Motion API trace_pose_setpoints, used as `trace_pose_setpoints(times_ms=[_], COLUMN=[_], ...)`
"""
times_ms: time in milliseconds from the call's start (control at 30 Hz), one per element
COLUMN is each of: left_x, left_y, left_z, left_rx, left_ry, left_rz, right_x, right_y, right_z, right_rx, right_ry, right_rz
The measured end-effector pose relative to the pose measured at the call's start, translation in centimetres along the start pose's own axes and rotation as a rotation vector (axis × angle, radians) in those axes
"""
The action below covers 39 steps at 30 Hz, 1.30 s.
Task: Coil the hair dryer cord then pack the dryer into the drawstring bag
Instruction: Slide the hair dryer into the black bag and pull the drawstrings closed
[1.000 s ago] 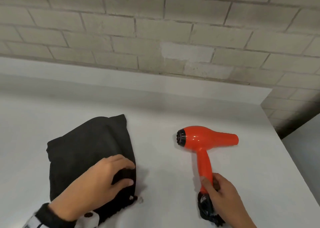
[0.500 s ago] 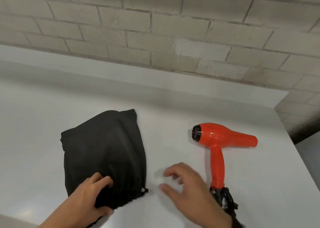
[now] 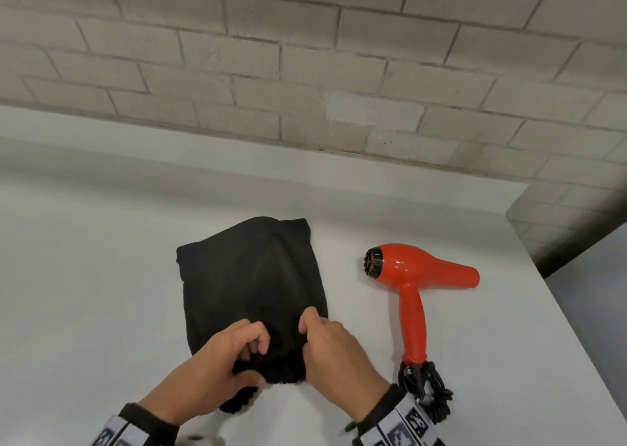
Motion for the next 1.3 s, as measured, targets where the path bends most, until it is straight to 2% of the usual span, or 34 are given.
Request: trace_pose_setpoints(times_ms=[167,233,333,367,500,633,767,900,967,1033,1067,1100,1167,1233,1300], left_x=[-0.5,-0.9,-1.5,-1.5,0.4,0.1,0.0,-0.7,-0.8,-0.5,-0.4,-0.3,-0.2,-0.2,-0.3], left_y=[-1.3,-2.0,-2.6,-2.7,-3.5,-3.2,-3.2,-3.9,-3.9,-3.9,-4.0,-4.0,-4.1,-4.1,-4.2], left_z=[-1.5,-1.8,-2.2,-2.4,-3.6,-3.6,-3.5,-3.0,-2.9,-2.8,-2.9,-2.9,-2.9,-2.9,-2.9], left_rx=[0.109,0.055,-0.04,-0.077,-0.155,-0.247,-0.158,-0.053,-0.025,-0.021,-0.022,-0.021,-0.012,-0.005,0.0], left_ry=[-0.117,-0.276,-0.368,-0.374,-0.436,-0.434,-0.316,-0.145,-0.118,-0.1,-0.094,-0.088,-0.07,-0.046,-0.038], left_rz=[-0.007,-0.074,-0.237,-0.255,-0.151,-0.147,-0.168,-0.214,-0.229,-0.225,-0.219,-0.214,-0.197,-0.173,-0.168], right_x=[-2.8,-3.3,-3.2,-3.0,-2.4,-2.5,-3.5,-5.3,-6.9,-7.9,-8.0,-8.0,-7.4,-6.9,-6.6], right_y=[0.3,0.6,0.8,0.8,1.0,1.9,2.0,1.6,1.1,0.3,-0.1,-0.5,-1.2,-1.4,-1.0], right_z=[-1.9,-2.0,-2.4,-2.6,-3.0,-3.5,-4.3,-5.3,-6.7,-8.9,-10.2,-11.4,-13.1,-13.7,-14.0], right_rx=[0.058,0.045,0.069,0.086,0.138,0.214,0.257,0.13,0.136,0.305,0.426,0.55,0.714,0.772,0.791], right_ry=[-0.037,0.007,0.133,0.161,0.222,0.215,0.206,-0.233,-0.317,-0.2,-0.115,-0.052,-0.07,-0.164,-0.169], right_rz=[-0.111,-0.142,-0.212,-0.225,-0.232,-0.204,-0.247,-0.13,-0.294,-0.435,-0.442,-0.394,-0.212,-0.056,0.01])
Point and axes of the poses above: each hand's wrist, its own y-axis away from the middle knuckle, its own x-axis out of the palm, z = x × y, the point moved 4 cm from there along -y, towards the middle knuckle, and after that the axes turned 14 degrees about x, right-handed, at the moved point
